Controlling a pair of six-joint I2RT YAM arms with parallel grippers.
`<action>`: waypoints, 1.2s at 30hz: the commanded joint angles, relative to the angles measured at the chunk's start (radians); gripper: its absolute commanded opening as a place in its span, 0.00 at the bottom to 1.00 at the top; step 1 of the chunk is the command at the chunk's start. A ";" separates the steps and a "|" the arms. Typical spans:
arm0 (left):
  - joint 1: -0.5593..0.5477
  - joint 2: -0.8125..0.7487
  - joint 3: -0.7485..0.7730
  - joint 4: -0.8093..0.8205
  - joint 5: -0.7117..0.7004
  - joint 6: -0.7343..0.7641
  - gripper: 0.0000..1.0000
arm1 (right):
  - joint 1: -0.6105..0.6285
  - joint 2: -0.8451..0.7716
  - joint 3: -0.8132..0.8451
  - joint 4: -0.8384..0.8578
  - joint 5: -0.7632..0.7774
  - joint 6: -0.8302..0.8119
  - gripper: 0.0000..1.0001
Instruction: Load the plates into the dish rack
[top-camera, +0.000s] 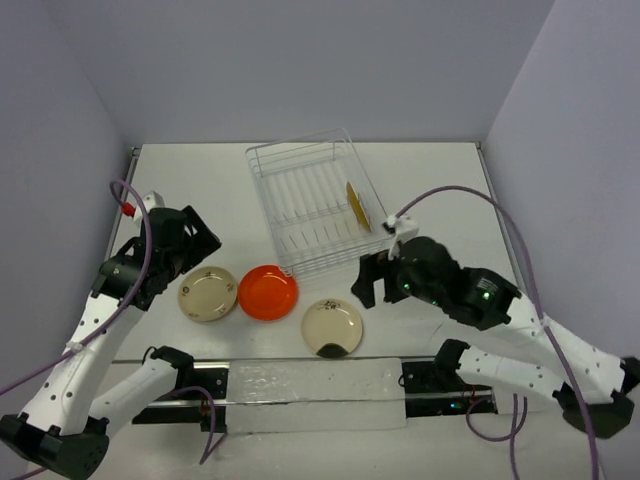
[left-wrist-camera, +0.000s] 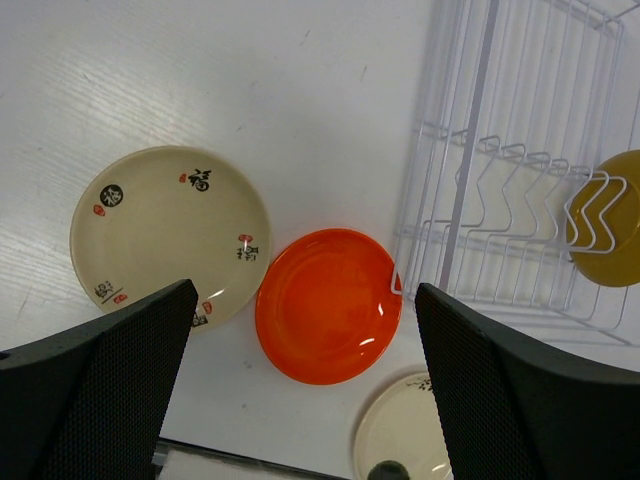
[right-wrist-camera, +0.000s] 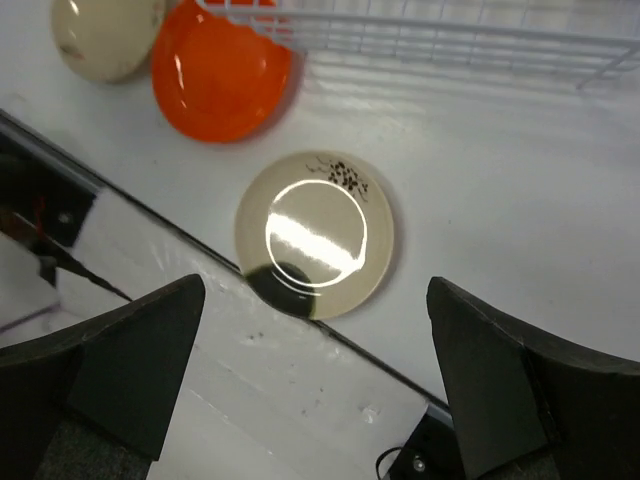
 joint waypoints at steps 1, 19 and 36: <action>0.006 -0.001 0.010 -0.004 0.019 0.000 0.99 | 0.289 0.164 0.033 -0.054 0.258 0.121 1.00; 0.007 -0.032 -0.029 0.011 0.080 -0.015 0.99 | 0.657 0.829 0.199 0.239 0.332 -0.173 0.89; 0.007 -0.048 -0.007 -0.011 0.088 -0.011 0.99 | 0.607 0.966 0.148 0.226 0.397 -0.041 0.55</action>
